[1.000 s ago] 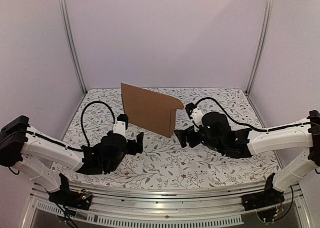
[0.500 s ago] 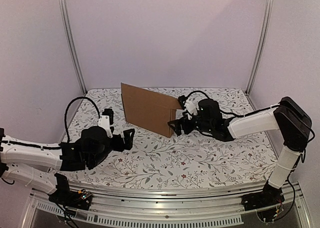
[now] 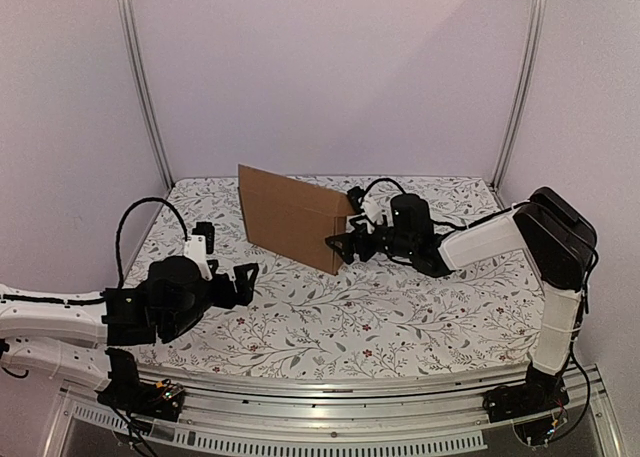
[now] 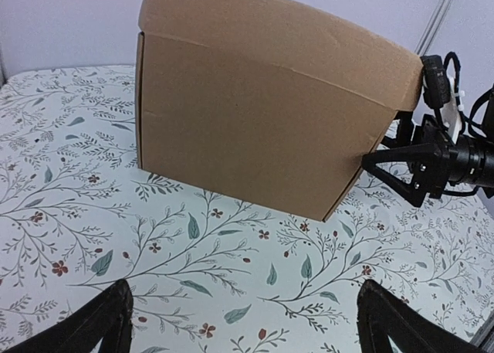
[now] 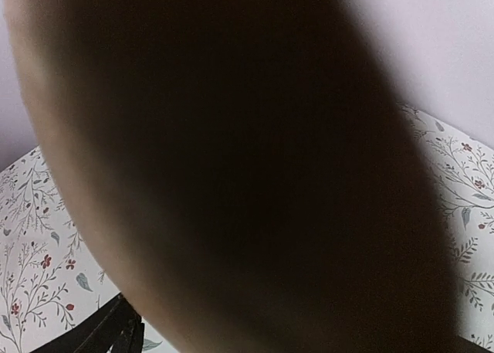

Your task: Fold the paper box

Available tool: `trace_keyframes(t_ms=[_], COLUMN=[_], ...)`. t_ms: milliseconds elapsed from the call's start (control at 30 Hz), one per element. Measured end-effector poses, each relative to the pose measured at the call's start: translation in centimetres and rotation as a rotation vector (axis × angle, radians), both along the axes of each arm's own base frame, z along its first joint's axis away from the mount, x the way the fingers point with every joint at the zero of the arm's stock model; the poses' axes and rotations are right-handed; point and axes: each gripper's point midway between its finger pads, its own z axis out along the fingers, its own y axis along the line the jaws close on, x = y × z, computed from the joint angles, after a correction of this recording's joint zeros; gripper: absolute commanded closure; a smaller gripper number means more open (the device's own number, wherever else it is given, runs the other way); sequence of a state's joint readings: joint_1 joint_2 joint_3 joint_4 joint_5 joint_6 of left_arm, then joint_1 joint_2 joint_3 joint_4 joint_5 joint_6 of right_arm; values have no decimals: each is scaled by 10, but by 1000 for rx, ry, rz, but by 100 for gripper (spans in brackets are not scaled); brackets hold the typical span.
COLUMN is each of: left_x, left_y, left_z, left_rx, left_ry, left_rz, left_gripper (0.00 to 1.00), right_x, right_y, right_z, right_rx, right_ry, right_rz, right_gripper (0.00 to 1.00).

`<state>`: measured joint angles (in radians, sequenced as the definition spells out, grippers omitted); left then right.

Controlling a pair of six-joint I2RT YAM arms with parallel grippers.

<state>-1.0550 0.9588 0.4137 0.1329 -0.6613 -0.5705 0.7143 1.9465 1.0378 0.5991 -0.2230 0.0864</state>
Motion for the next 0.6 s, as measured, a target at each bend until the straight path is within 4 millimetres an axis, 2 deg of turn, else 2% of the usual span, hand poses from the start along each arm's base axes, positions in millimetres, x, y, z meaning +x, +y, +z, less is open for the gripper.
trace_keyframes(t_ms=[267,600], left_x=[0,-2], left_y=[2,6], left_z=[-4,-5], left_rx=[13,19], left_ry=[10,17], left_rz=[3,7], left_gripper=[1,0], right_x=[-1,-2], right_y=[5,10], right_z=[2,1], right_rx=[14,35], right_ry=[-34,-47], right_rz=[32,59], right_gripper=[10,32])
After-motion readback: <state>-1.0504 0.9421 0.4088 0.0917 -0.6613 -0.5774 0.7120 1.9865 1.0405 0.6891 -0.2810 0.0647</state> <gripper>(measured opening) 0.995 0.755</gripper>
